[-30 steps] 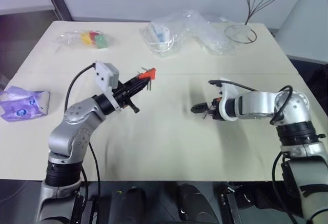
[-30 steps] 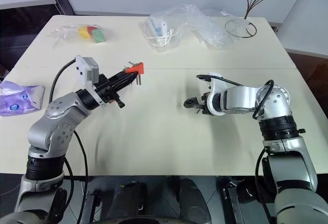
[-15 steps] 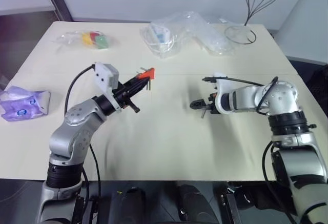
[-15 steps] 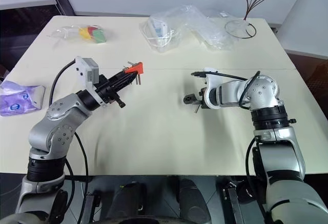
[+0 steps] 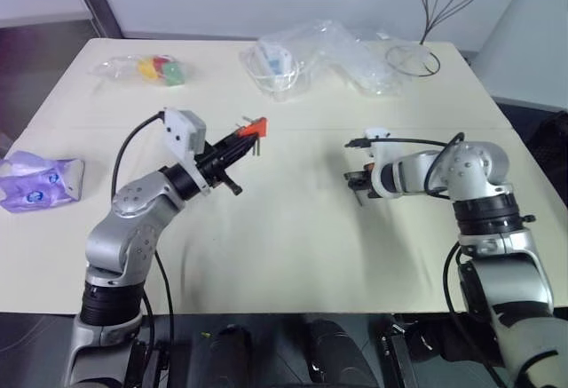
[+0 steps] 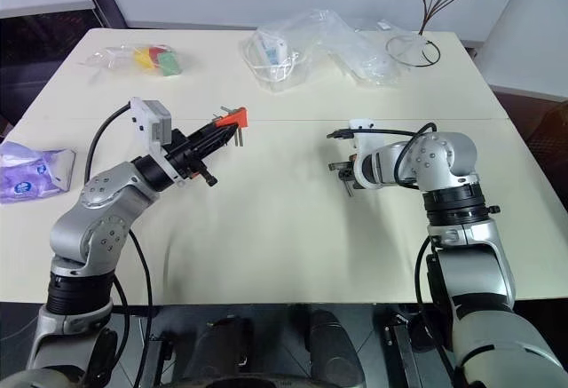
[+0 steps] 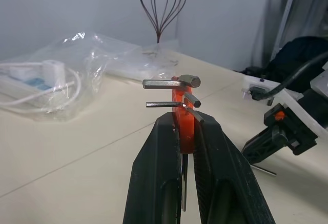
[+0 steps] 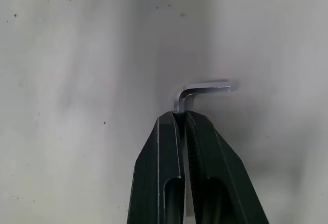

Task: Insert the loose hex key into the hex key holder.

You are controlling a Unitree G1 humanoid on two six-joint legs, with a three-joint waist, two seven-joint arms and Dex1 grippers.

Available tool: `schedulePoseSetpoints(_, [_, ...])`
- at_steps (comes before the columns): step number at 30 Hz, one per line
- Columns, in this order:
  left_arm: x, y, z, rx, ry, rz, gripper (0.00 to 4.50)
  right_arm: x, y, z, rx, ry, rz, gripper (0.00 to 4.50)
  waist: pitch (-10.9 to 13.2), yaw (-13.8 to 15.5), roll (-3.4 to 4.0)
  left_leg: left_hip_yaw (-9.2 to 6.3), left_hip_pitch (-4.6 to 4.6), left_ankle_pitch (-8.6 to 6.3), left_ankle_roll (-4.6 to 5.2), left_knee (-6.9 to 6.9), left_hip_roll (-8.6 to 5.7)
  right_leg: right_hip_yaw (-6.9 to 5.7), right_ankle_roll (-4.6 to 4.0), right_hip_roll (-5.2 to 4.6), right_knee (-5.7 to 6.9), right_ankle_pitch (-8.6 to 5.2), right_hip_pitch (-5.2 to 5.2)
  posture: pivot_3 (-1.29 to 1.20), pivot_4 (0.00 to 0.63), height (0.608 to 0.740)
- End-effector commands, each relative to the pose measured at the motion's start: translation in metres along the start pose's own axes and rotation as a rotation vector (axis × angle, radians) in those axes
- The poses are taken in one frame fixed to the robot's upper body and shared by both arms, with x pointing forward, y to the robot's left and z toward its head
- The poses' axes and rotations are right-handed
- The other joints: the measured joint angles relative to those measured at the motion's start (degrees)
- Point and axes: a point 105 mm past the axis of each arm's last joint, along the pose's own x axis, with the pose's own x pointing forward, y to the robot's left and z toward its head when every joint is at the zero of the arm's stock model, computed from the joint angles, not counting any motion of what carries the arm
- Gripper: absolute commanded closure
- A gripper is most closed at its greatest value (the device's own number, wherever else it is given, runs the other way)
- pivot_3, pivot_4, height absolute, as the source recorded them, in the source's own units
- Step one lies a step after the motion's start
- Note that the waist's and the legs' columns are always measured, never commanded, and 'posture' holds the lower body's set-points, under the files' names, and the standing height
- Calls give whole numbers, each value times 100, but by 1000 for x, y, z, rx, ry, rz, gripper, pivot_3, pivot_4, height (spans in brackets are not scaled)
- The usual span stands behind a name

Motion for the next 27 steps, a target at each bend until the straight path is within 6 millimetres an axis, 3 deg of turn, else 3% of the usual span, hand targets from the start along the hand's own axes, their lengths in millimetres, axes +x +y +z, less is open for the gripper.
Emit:
schedulePoseSetpoints(1, [2, -4, 16, 51, -53, -20, 4500, 3, 19, 11, -80, -135, 70, 4477, 0, -5, 0, 0, 1, 0, 0, 0, 0, 0, 0, 0, 0, 0, 0, 0, 150, 740])
schedulePoseSetpoints(4, [2, -3, 17, 54, -53, -21, 4500, -16, 32, 46, -158, -450, 146, 4477, 3, 9, 5, 1, -3, 0, 0, -1, -1, 0, 1, 0, 0, 0, -4, 0, 150, 740])
schedulePoseSetpoints(7, [3, -3, 17, 55, -55, -25, 4500, -48, 42, 80, -249, -799, 175, 4477, 5, 20, 7, 2, -27, 0, -1, -1, -3, 0, 4, -4, 1, 2, -28, 0, 150, 740])
schedulePoseSetpoints(11, [7, -1, 19, 48, -60, -30, 4500, -89, 61, 107, -232, -1130, 276, 4477, 5, 26, 6, 1, -30, 1, -1, -1, -2, -1, 10, -11, 2, 5, -33, 0, 150, 740])
schedulePoseSetpoints(14, [15, 0, 25, 37, -73, -41, 4500, -121, 87, 119, -232, -1346, 408, 4477, 5, 24, 7, 0, -27, 2, -4, 0, -2, -2, 9, -10, 10, 6, -33, 0, 150, 740])
schedulePoseSetpoints(20, [21, 9, 28, 34, -71, -47, 4500, -129, 123, 118, -206, -1433, 594, 4477, 5, 21, 7, -1, -23, 3, -6, 0, -2, -4, 8, -13, 20, 6, -33, 0, 150, 740])
schedulePoseSetpoints(27, [24, 9, 29, 49, -68, -63, 4500, -123, 140, 116, -222, -1431, 624, 4477, 5, 25, 7, 0, -24, 5, -10, 0, -3, -4, 8, -17, 26, 6, -37, 0, 150, 740])
